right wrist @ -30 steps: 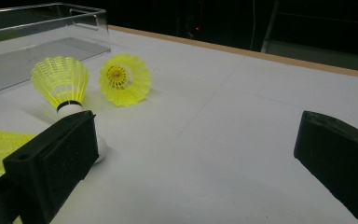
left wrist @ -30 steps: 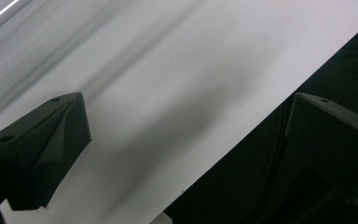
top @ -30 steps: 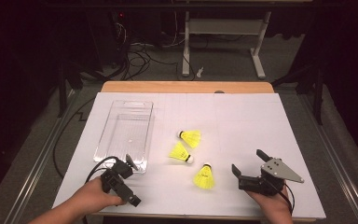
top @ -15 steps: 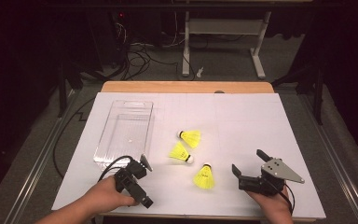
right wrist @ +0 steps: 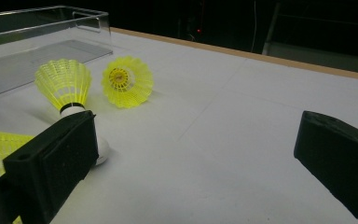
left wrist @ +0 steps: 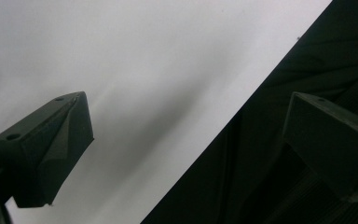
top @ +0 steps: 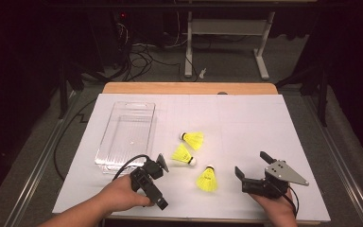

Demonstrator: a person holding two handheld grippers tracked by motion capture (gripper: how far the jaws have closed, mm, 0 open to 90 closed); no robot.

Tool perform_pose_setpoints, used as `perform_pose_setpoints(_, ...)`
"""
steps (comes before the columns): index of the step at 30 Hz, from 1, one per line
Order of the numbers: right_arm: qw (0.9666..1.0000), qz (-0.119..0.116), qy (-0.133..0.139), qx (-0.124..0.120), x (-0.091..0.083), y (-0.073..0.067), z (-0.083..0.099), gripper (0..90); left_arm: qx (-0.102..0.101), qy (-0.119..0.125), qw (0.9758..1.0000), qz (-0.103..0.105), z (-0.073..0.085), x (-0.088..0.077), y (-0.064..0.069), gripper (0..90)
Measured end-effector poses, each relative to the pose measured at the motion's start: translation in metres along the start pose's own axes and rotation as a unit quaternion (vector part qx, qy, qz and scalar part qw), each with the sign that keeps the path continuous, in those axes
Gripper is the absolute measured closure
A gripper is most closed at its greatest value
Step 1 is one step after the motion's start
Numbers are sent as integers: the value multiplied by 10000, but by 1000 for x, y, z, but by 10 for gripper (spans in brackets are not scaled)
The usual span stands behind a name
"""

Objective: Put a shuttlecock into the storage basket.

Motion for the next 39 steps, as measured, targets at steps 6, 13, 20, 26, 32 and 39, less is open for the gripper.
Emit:
perform_pose_setpoints(6, 10000, -11, 5, -6, 0, 0, 0, 3, 86, -32, 9999, 47, -11, -4, 5, 30)
perform_pose_setpoints(13, 10000, -11, 1, -8, 0, -1, 0, 3, 187, 2, 9998, -4, -25, -16, 9, 31)
perform_pose_setpoints(20, 10000, -9, 1, -10, 0, 0, 0, 2, 188, 68, 9998, -5, -37, -26, 7, 33)
perform_pose_setpoints(26, 10000, -15, -1, -12, 0, 0, 0, 3, 130, 135, 9998, 2, -46, -30, 3, 32)
perform_pose_setpoints(32, 10000, -20, 9, -12, 0, 0, 0, 3, 54, 155, 9999, 17, -52, -36, -4, 32)
perform_pose_setpoints(39, 10000, -20, 3, 3, -1, 0, 1, 2, -4, 182, 9998, 67, -59, -46, -9, 32)
Point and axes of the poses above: each handheld gripper's, and its own axes: x roughly forward along the jaws, z roughly out of its underside, y roughly to its right, the point moved 3 cm from there along x, roughly forward along the jaws, and after that the axes turned 1 degree about z, right-handed, at the moved point
